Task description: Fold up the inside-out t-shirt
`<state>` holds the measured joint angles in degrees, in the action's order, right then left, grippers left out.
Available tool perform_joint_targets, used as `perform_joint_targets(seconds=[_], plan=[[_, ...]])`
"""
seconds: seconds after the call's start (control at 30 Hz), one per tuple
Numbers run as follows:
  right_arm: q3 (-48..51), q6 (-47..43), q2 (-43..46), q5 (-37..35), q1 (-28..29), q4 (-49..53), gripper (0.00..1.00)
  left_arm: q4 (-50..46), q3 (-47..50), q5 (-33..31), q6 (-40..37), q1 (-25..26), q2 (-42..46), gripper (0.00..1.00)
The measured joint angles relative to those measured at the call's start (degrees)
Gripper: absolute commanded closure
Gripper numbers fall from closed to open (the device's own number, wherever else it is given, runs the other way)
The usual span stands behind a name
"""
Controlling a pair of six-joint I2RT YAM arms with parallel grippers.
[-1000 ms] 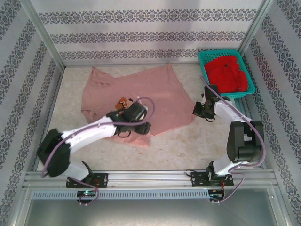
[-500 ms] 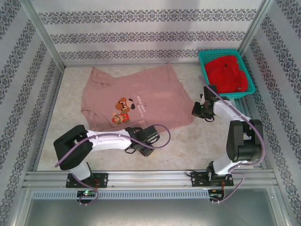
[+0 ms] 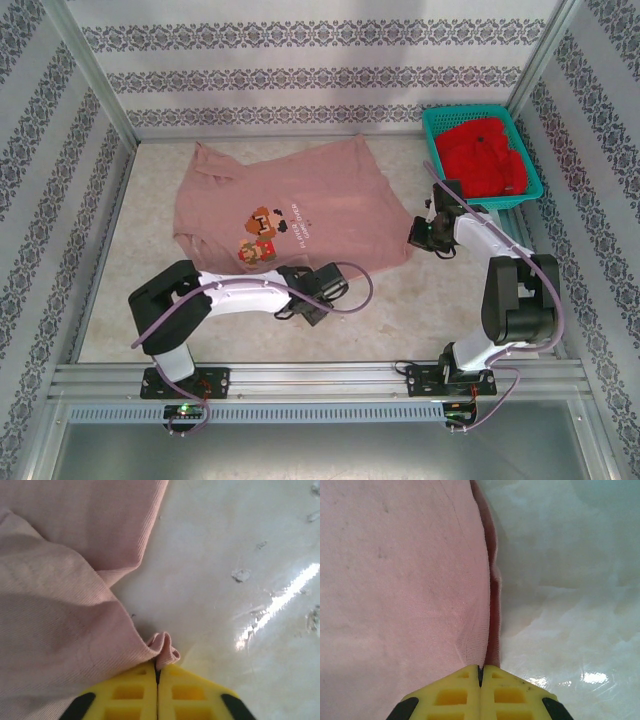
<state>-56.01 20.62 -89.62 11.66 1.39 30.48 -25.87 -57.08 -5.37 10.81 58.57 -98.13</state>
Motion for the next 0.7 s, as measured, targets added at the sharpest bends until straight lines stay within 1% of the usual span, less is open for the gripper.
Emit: perform_joint_targets(seconds=[0.1,0.2,0.3,0.4,0.53,0.63,0.7], plan=[[0.04,0.00,1.25,0.02,0.02,0.20,1.00,-4.35,-0.76,3.96,0.83,-0.96,5.01,0.97],[0.31,0.00,2.54,0.00,0.11,0.20,1.00,-8.72,-1.55,9.73,2.93,-3.87,12.09,0.97],[0.39,0.00,3.10,0.02,0.68,0.42,1.00,-11.91,-1.55,15.96,5.25,-9.01,18.36,0.96],[0.42,0.00,3.10,0.04,1.16,0.63,1.00,-12.55,-1.46,21.46,6.88,-15.58,20.90,0.96],[0.42,0.00,2.99,0.04,1.51,0.59,1.00,-11.89,-1.57,25.57,7.76,-23.67,18.03,0.92],[0.42,0.00,2.64,0.04,1.51,0.57,1.00,-10.45,-3.56,27.10,7.91,-27.30,12.04,0.91],[0.42,0.00,2.27,0.02,1.51,0.57,1.00,-8.83,-5.70,27.67,7.89,-28.37,7.58,0.92]])
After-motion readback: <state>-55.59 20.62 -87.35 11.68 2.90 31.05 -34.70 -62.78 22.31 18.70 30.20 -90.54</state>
